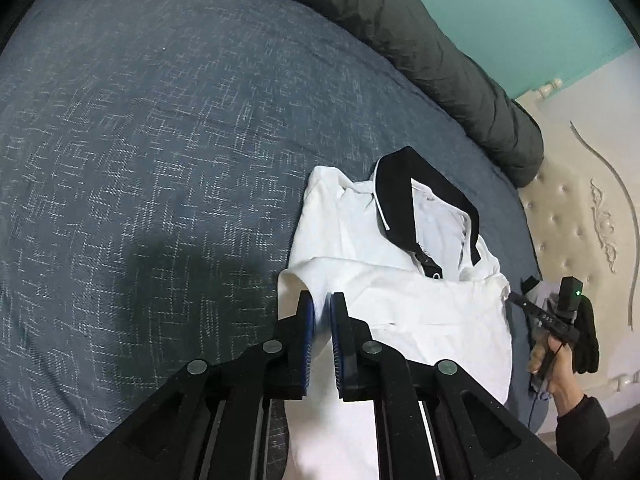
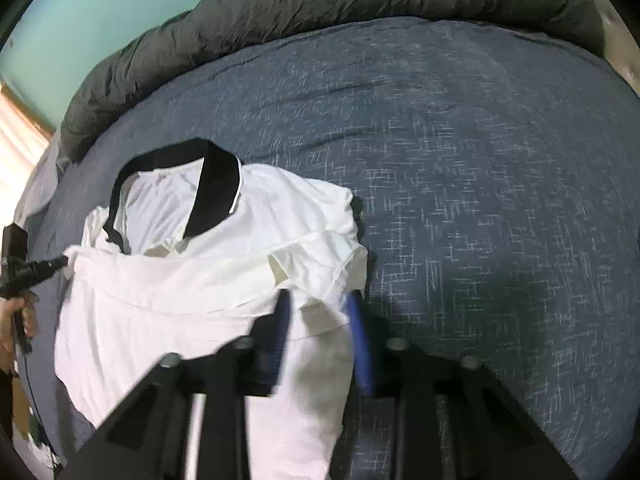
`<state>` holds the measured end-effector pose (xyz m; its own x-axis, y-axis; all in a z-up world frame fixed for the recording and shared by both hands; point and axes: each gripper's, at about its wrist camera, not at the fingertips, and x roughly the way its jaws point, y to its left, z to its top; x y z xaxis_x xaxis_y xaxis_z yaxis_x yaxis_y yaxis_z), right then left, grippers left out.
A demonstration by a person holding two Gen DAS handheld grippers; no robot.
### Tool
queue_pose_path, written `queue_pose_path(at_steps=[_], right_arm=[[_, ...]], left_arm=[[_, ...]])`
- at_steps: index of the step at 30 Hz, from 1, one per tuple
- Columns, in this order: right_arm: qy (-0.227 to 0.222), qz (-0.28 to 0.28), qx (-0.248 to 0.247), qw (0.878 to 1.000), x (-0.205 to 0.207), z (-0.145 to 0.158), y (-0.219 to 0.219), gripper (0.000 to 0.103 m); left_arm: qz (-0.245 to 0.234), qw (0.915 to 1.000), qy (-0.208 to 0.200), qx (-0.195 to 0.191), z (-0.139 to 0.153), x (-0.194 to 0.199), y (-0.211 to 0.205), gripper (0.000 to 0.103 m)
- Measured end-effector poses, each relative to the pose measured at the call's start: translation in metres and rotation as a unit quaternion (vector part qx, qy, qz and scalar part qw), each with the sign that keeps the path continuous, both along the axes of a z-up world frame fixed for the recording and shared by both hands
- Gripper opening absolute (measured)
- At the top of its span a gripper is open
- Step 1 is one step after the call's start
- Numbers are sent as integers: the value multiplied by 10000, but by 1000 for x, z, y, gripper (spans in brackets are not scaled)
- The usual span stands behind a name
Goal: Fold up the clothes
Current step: 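Lift the hem with both tools and fold it up onto the collar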
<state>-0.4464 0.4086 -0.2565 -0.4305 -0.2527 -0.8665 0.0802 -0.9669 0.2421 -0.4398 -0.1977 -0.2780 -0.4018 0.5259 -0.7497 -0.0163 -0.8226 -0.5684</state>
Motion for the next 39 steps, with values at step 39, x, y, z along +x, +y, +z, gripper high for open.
queue_pose_path(at_steps=[39], right_arm=[[857,-909,-126,9921,-71,42,20,3]], left_arm=[[577,9972,471,43,29,-64,-3,4]])
